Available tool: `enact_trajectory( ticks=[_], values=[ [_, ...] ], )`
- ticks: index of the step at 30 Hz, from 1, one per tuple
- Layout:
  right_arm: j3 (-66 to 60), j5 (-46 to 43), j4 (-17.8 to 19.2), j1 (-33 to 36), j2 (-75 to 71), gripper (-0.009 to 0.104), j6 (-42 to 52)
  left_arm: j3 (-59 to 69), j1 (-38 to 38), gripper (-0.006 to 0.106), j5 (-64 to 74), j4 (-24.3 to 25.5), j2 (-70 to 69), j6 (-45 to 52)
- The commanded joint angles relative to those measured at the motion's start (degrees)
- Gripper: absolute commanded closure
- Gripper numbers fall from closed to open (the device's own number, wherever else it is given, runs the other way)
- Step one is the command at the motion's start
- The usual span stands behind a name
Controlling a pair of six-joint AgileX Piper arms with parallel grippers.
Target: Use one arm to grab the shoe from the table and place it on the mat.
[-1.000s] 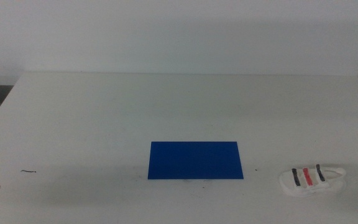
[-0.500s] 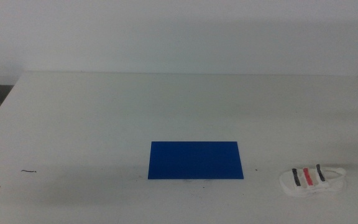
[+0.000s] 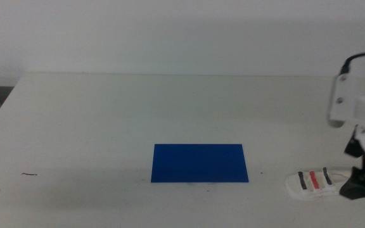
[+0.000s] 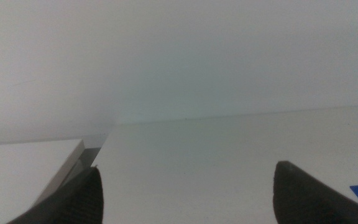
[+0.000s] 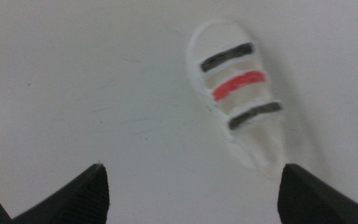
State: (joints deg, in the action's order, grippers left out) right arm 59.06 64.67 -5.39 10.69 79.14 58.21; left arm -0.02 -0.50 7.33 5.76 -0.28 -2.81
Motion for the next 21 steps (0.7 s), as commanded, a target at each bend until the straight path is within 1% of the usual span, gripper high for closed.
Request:
enact_trajectory(
  ticks=[1, 4, 8, 10, 12, 14, 16, 21],
  values=[
    [0.6, -0.74, -0.42, 0.24, 3.66, 0.009, 0.98, 0.02, -0.02, 0.007, -0.7, -0.23, 0.28, -0.08],
    [0.6, -1.83, -0.42, 0.24, 6.89, 0.009, 0.42, 0.02, -0.02, 0.007, -0.7, -0.23, 0.28, -0.08],
    [0.6, -2.09, -2.11, 0.24, 8.54, 0.009, -1.91, 0.02, -0.02, 0.007, -0.7, -0.23, 0.28, -0.08],
    [0.5, -4.22, -2.0, 0.24, 8.7, 0.009, -2.07, 0.02, -0.02, 0.007, -0.7, -0.23, 0.28, -0.08],
    [0.5, -6.88, -0.33, 0.24, 8.7, 0.009, -0.12, 0.02, -0.02, 0.007, -0.7, -0.23, 0.28, -0.08],
    [0.5, -8.61, 1.52, 0.24, 8.95, 0.009, 4.31, 0.02, -0.02, 0.007, -0.7, -0.23, 0.28, -0.08],
    [0.5, -10.24, 2.49, 0.24, 9.97, 0.009, 7.88, 0.02, -0.02, 0.007, -0.7, -0.23, 0.28, -0.08],
    [0.39, -14.52, 5.39, 0.24, 14.02, 0.009, 10.18, 0.02, -0.02, 0.007, -0.7, -0.23, 0.28, -0.08]
  ],
)
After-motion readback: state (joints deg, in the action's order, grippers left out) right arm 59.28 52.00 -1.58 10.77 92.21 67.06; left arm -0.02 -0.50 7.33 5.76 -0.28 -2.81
